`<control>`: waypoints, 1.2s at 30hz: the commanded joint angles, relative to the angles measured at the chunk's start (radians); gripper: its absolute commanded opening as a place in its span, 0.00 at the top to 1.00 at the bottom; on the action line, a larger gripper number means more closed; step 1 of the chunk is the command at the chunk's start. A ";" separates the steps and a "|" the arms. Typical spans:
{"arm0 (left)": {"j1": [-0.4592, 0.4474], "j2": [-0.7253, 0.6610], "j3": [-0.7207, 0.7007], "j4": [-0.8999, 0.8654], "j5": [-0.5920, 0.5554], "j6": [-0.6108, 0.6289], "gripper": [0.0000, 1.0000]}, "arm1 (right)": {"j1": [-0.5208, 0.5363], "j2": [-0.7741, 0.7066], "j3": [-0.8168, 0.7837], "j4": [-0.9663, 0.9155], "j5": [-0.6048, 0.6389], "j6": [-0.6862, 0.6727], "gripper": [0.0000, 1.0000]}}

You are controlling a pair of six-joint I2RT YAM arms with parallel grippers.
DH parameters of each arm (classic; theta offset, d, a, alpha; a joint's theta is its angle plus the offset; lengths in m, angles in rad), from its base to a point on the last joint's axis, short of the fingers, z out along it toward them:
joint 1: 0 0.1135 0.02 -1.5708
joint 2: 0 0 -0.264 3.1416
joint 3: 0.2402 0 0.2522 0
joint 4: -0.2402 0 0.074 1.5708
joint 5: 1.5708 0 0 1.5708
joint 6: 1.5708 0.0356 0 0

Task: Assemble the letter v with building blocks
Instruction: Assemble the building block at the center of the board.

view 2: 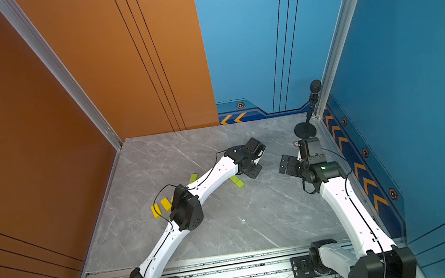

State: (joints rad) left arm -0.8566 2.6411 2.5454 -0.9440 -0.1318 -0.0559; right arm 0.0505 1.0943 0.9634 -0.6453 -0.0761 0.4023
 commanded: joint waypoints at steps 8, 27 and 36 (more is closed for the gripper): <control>0.001 0.006 -0.062 -0.018 -0.026 0.005 0.74 | 0.042 0.042 -0.008 0.004 0.012 0.021 0.00; 0.018 -0.015 -0.129 -0.045 -0.054 0.078 0.67 | 0.050 0.028 -0.015 0.009 0.034 0.012 0.00; 0.029 -0.037 -0.144 -0.059 -0.022 0.059 0.67 | 0.057 0.028 -0.027 0.016 0.039 0.015 0.00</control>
State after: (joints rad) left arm -0.8429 2.6194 2.4344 -0.9360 -0.1612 0.0036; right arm 0.0994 1.1351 0.9501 -0.6422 -0.0628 0.4095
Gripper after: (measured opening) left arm 0.332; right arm 0.995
